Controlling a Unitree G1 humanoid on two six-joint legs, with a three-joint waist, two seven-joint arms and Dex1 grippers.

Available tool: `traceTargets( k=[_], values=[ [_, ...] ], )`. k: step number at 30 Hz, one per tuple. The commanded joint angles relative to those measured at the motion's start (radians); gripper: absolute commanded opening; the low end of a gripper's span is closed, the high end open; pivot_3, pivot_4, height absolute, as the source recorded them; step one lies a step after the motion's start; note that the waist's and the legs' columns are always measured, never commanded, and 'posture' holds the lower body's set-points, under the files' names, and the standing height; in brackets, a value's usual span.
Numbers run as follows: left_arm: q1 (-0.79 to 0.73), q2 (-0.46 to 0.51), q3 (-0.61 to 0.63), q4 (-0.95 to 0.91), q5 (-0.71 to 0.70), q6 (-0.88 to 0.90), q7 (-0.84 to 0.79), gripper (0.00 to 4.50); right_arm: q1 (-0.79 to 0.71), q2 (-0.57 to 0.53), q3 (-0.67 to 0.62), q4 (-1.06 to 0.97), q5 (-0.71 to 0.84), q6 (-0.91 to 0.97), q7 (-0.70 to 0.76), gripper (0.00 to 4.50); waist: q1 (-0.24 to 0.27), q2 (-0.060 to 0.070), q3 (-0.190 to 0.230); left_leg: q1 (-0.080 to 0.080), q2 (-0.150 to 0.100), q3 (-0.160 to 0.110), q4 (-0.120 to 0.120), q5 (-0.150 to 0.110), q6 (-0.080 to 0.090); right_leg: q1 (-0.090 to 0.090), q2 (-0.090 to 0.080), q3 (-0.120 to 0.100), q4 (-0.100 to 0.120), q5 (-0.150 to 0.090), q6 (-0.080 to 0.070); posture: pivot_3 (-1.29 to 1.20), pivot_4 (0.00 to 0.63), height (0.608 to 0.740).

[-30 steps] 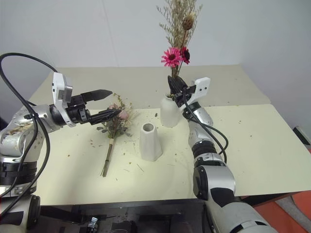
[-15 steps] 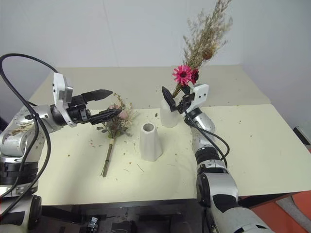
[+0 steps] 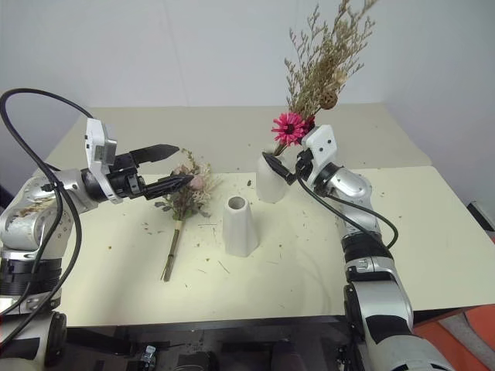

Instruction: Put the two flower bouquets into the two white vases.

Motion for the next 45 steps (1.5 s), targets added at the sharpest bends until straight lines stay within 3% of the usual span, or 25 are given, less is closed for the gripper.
traceTargets(
  k=[1, 8, 14, 27, 33, 36, 38, 42, 45],
  values=[
    [0.006, 0.002, 0.008, -0.028, -0.008, -0.021, 0.008, 4.50, -0.060, -0.018, 0.001, -0.041, -0.005, -0.001, -0.005, 4.47, 0.000, 0.000, 0.000, 0.000, 0.000, 0.000, 0.000, 0.000, 0.000, 0.000, 0.000, 0.000, 0.000, 0.000, 0.000, 0.00, 0.150, 0.740],
    [0.012, -0.002, 0.004, -0.031, -0.007, -0.023, 0.013, 4.50, -0.094, -0.024, -0.001, -0.024, -0.027, -0.023, -0.034, 4.47, 0.002, 0.000, 0.000, 0.000, 0.000, 0.000, 0.000, 0.000, 0.000, 0.000, 0.000, 0.000, 0.000, 0.000, 0.000, 0.00, 0.150, 0.740],
    [0.013, -0.002, 0.000, -0.028, -0.010, -0.015, 0.010, 4.50, -0.035, -0.152, 0.081, -0.044, -0.121, 0.008, 0.063, 4.47, 0.012, 0.000, 0.000, -0.001, 0.000, 0.000, 0.000, 0.000, 0.000, 0.000, -0.001, 0.000, -0.001, 0.000, 0.000, 0.00, 0.150, 0.740],
    [-0.007, -0.003, -0.019, 0.001, -0.004, -0.019, -0.007, 4.50, 0.037, -0.263, 0.085, -0.178, -0.105, 0.135, 0.203, 4.47, 0.009, 0.000, 0.000, 0.000, 0.000, 0.000, 0.000, 0.000, 0.000, 0.000, 0.000, 0.000, -0.001, 0.000, 0.001, 0.00, 0.150, 0.740],
    [0.063, 0.040, 0.039, -0.086, -0.035, 0.054, 0.049, 4.50, 0.106, -0.307, 0.013, -0.317, -0.002, 0.256, 0.249, 4.47, 0.013, 0.000, 0.000, -0.001, 0.000, 0.000, 0.000, 0.000, 0.000, 0.000, 0.000, 0.000, -0.001, 0.000, 0.000, 0.00, 0.150, 0.740],
    [0.096, 0.053, 0.048, -0.189, -0.026, 0.182, 0.188, 4.50, 0.141, -0.347, -0.035, -0.399, 0.058, 0.349, 0.254, 4.47, 0.018, 0.000, 0.000, -0.001, 0.000, 0.000, 0.000, 0.000, 0.000, 0.000, -0.001, 0.000, -0.001, 0.000, 0.000, 0.00, 0.150, 0.740],
    [0.100, 0.049, 0.028, -0.302, 0.000, 0.361, 0.356, 4.50, 0.169, -0.393, -0.067, -0.467, 0.115, 0.446, 0.280, 4.47, 0.028, 0.000, 0.001, -0.001, 0.000, 0.000, 0.000, 0.000, 0.000, 0.000, -0.001, 0.000, -0.001, -0.001, 0.002, 0.00, 0.150, 0.740],
    [0.035, -0.026, 0.025, -0.451, 0.021, 0.709, 0.629, 4.50, 0.219, -0.472, -0.093, -0.585, 0.195, 0.577, 0.335, 4.47, 0.039, -0.001, 0.001, 0.000, -0.001, -0.001, 0.001, 0.000, 0.000, 0.002, -0.001, -0.001, -0.001, -0.005, 0.008, 0.00, 0.150, 0.740],
    [-0.069, -0.154, 0.074, -0.493, 0.065, 1.032, 0.795, 4.50, 0.232, -0.531, -0.106, -0.717, 0.276, 0.764, 0.334, 4.47, 0.041, -0.001, 0.001, -0.001, -0.001, -0.001, 0.002, 0.000, 0.000, 0.002, -0.001, -0.001, -0.001, -0.005, 0.008, 0.00, 0.150, 0.740]
  ],
)
